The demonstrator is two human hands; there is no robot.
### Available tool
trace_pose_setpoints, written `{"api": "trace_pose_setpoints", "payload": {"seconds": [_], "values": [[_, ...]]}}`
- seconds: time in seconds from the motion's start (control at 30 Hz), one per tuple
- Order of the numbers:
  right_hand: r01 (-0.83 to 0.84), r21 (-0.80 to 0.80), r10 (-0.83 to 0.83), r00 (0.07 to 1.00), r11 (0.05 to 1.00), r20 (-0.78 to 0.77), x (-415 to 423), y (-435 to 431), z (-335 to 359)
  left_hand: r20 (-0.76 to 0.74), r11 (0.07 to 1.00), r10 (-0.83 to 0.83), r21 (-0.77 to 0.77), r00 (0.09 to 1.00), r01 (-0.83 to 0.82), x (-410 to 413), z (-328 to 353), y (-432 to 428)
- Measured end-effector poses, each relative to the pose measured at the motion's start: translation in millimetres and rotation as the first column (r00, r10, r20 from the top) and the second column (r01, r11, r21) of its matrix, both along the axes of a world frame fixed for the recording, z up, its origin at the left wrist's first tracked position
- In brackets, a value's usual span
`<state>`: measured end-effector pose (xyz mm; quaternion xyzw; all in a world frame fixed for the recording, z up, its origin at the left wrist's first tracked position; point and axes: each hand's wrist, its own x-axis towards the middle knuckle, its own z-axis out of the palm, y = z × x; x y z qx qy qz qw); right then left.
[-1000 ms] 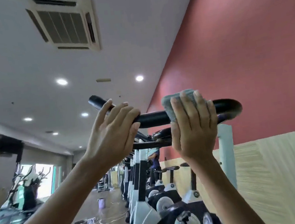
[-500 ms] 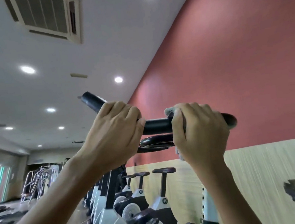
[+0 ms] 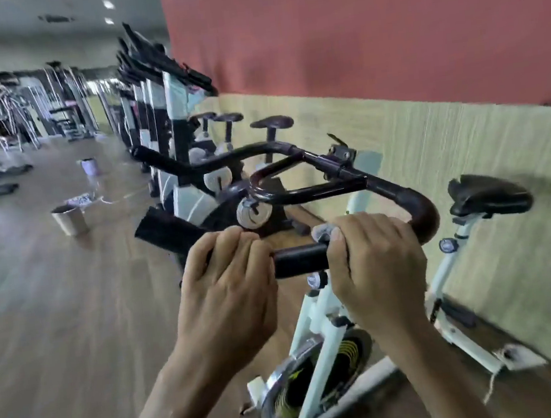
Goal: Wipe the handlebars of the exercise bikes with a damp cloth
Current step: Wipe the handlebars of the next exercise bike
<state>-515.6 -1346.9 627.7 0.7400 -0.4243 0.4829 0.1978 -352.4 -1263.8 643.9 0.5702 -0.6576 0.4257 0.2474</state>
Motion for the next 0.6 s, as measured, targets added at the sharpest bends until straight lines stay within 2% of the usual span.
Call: {"api": "trace_pose_setpoints", "payload": {"seconds": [0.17, 0.33, 0.47, 0.53, 0.6], "values": [[-0.024, 0.143, 0.023, 1.000, 0.989, 0.012, 0, 12, 4, -0.056, 0.965, -0.004, 0.260, 0.998, 0.018, 9, 20, 23], [-0.059, 0.252, 0.035, 0.994, 0.966, 0.100, 19, 26, 14, -0.056, 0.948, 0.165, 0.285, 0.985, -0.142, 40, 43, 39], [-0.127, 0.287, 0.140, 0.990, 0.950, -0.027, 70, 58, 10, -0.005, 0.939, 0.158, 0.310, 0.987, -0.148, 49, 46, 42], [-0.160, 0.253, 0.196, 0.973, 0.954, -0.123, 57, 51, 8, -0.040, 0.941, 0.141, 0.316, 0.989, -0.121, 45, 45, 43], [-0.119, 0.216, 0.160, 0.971, 0.969, -0.179, 24, 39, 5, -0.088, 0.945, 0.125, 0.314, 0.988, -0.092, 41, 45, 43]]}}
